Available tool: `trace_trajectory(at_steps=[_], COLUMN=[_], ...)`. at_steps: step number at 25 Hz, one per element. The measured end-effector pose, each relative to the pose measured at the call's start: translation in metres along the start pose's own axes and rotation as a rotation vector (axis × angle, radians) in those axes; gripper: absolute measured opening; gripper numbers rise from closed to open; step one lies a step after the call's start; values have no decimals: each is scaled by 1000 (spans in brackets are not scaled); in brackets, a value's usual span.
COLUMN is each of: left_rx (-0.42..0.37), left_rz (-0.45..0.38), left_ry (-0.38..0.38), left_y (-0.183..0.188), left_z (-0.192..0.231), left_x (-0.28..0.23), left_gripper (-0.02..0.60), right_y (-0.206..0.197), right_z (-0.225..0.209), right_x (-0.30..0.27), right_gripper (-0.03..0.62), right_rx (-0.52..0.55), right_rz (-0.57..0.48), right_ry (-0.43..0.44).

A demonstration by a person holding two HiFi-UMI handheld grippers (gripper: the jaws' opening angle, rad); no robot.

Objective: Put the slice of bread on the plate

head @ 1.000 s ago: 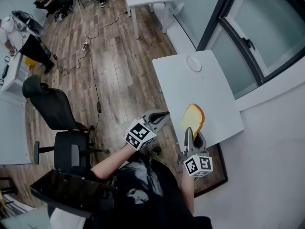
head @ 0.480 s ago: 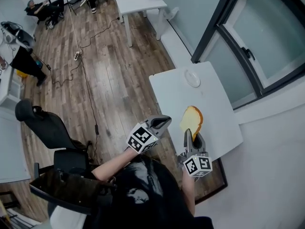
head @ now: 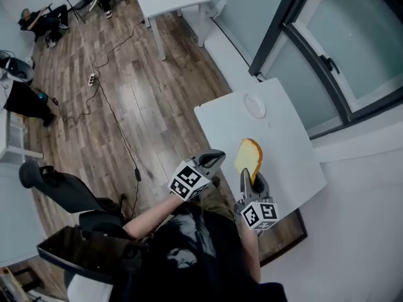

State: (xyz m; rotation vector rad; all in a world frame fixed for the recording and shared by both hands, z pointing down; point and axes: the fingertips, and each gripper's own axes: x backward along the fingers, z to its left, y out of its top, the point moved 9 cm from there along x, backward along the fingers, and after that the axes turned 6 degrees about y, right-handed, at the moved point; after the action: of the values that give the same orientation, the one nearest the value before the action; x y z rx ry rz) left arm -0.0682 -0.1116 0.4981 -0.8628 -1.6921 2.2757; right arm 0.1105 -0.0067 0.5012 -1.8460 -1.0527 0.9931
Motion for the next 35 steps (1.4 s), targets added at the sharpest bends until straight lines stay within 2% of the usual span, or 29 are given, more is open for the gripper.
trace_trajectory(at_steps=[10, 15, 20, 31, 35], left_rx=[4, 12, 33, 1, -5], left_rz=[33, 79, 126, 170, 210], left_ry=[21, 31, 19, 2, -2], left_y=[19, 15, 6, -5, -14], left_z=[43, 51, 63, 119, 136], left_x=[-79, -115, -147, -224, -246], left_gripper=[6, 6, 6, 6, 6], right_y=[32, 36, 31, 27, 23], right_z=[-69, -106, -138, -194, -215], right_x=[-62, -84, -107, -186, -214], right_gripper=[97, 97, 97, 97, 97], right_rx=[25, 52, 73, 222, 273], right_rz=[24, 81, 135, 278, 350], right_ry=[24, 38, 18, -10, -10])
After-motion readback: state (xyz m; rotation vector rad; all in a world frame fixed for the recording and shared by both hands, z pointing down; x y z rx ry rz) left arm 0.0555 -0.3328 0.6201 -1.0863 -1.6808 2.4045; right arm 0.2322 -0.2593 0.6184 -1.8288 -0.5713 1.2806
